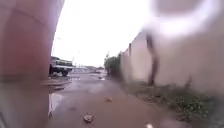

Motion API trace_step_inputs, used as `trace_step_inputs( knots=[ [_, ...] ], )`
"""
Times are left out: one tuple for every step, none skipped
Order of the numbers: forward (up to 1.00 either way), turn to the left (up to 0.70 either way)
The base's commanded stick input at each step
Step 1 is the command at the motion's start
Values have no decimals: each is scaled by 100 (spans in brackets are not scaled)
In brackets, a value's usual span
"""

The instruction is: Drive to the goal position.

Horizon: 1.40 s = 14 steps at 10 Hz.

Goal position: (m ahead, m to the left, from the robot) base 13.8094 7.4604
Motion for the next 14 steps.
trace_step_inputs(
  knots=[
    [50,2],
    [50,2],
    [50,2],
    [50,2],
    [50,2],
    [50,2],
    [50,2],
    [50,9],
    [50,25],
    [50,39],
    [50,51],
    [50,52],
    [50,47],
    [50,30]
  ],
)
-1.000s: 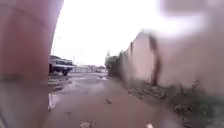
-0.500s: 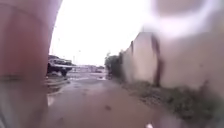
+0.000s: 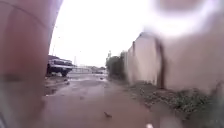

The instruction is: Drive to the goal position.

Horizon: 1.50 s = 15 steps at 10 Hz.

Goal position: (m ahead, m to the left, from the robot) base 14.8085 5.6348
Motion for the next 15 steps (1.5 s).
trace_step_inputs(
  knots=[
    [50,16],
    [50,15],
    [50,15],
    [50,15],
    [50,15],
    [50,15],
    [50,15],
    [50,15],
    [50,14],
    [50,14],
    [50,14],
    [50,14],
    [50,13],
    [50,11],
    [50,12]
  ],
)
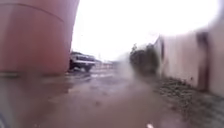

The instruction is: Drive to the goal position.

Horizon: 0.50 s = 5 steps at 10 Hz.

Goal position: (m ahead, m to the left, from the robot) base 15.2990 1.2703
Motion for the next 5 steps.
trace_step_inputs(
  knots=[
    [50,12],
    [50,12],
    [50,12],
    [50,11],
    [50,11]
  ],
)
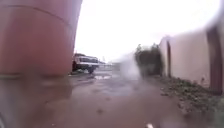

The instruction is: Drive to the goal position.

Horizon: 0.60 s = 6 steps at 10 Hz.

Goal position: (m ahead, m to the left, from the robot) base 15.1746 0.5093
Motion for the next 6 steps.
trace_step_inputs(
  knots=[
    [50,11],
    [50,11],
    [50,11],
    [50,10],
    [50,7],
    [50,3]
  ],
)
